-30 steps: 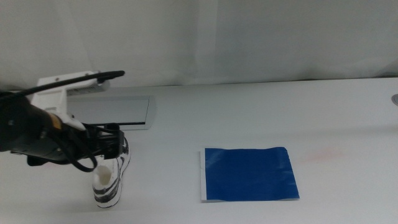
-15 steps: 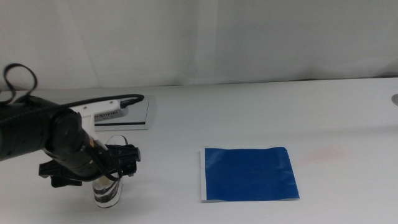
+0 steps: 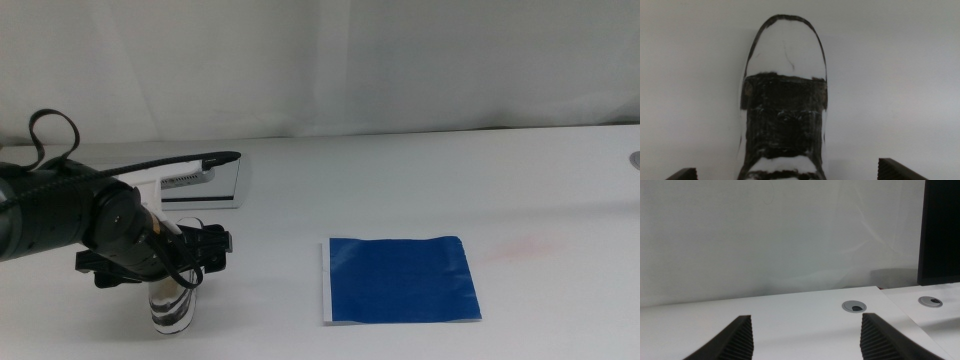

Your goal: Use one arm to grab the shoe from the table and place it on the mat.

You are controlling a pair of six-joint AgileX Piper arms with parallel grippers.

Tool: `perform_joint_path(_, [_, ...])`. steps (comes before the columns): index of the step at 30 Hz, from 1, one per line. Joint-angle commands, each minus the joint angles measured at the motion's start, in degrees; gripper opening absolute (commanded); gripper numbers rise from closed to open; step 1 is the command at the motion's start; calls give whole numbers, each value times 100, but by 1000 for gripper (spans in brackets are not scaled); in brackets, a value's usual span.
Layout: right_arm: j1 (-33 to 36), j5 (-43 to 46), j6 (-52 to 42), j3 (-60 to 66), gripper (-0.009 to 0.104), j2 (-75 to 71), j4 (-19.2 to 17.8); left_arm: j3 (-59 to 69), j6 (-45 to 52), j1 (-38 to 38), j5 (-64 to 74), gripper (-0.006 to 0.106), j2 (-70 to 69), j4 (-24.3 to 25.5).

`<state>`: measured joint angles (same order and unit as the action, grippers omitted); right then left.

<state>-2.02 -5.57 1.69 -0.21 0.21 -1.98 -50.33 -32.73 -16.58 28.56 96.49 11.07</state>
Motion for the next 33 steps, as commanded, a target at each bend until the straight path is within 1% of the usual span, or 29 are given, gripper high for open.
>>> perform_joint_path(1, [-26,-6,-26,233,61,-155,-41,-41,-33,-23,-80,89,35,50])
perform_joint_path(9, [-26,-6,-26,233,61,-155,-41,-41,55,-10,-150,88,301,50])
perform_joint_path(12, [-26,-6,-26,233,61,-155,-41,-41,66,-10,-145,83,413,50])
perform_joint_path(15, [-26,-6,-26,233,61,-155,-41,-41,82,-10,-135,71,496,50])
perform_joint_path(17, [-26,-6,-26,233,61,-155,-41,-41,82,-10,-135,57,496,50])
perform_joint_path(19, [-26,-6,-26,233,61,-155,-41,-41,82,-10,-135,40,496,50])
perform_joint_path(21, [-26,-6,-26,233,61,-155,-41,-41,82,-10,-121,17,496,50])
perform_joint_path(22, [-26,-6,-26,233,61,-155,-41,-41,82,-10,-18,-3,496,-127])
perform_joint_path(25, [-26,-6,-26,233,61,-155,-41,-41,179,-10,127,-3,448,-479])
perform_joint_path(30, [-26,-6,-26,233,61,-155,-41,-41,882,-79,375,-3,153,-1226])
perform_joint_path(31, [-26,-6,-26,233,61,-155,-41,-41,953,-124,436,-3,41,-1330])
perform_joint_path(33, [-26,-6,-26,233,61,-155,-41,-103,899,-215,615,-3,-184,-1355])
